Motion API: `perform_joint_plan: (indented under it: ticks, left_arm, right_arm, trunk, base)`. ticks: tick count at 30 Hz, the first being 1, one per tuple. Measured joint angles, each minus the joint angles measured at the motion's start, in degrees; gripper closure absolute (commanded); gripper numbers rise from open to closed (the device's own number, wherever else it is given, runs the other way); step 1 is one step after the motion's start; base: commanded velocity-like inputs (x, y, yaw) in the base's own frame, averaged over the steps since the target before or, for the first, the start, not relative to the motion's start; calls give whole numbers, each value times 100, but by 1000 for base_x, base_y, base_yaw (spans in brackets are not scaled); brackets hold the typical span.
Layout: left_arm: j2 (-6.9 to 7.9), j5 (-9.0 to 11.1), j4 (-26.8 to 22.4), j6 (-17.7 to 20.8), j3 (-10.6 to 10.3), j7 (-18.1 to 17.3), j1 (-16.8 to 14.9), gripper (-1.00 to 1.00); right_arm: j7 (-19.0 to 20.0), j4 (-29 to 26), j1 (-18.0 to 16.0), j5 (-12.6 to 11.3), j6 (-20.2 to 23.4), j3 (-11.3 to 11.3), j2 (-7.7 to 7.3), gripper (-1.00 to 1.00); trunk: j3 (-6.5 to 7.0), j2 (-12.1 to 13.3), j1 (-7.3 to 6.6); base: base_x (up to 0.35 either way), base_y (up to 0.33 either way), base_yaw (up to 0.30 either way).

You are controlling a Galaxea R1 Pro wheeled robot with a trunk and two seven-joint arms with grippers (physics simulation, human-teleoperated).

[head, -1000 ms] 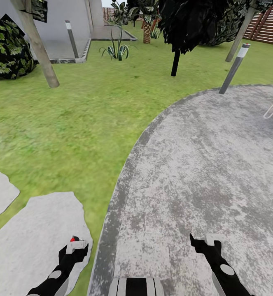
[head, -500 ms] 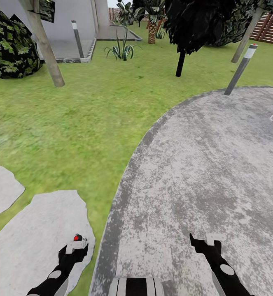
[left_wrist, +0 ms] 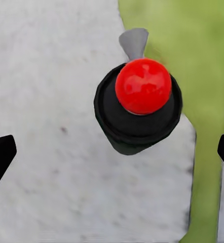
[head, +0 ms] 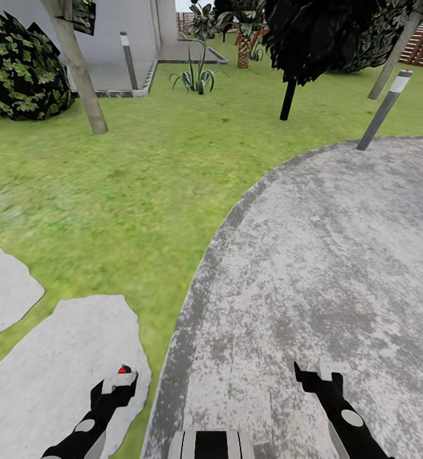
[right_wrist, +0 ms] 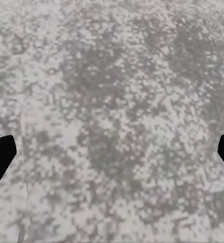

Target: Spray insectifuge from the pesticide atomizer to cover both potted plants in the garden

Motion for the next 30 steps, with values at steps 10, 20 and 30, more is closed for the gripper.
perform_joint_plan:
  ticks: [10, 20, 30]
  left_arm:
    - [-7, -1, -5, -31, -7, 0, 0, -100]
    - [-9, -4, 43, -213, -10, 0, 0, -100]
    - [-17, -4, 43, -220, -13, 0, 6, -100]
  right_arm:
    - [1, -5, 3, 0, 0, 0, -1, -100]
    - [1, -5, 0, 0, 0, 0, 0, -100]
    - [1, -1, 3, 0, 1, 0, -1, -100]
  trunk:
    - [0, 0, 1]
    - [-133, -8, 16]
    - [-133, -8, 15]
  base:
    - [7, 0, 1]
    - [0, 0, 0]
    - [39, -13, 0]
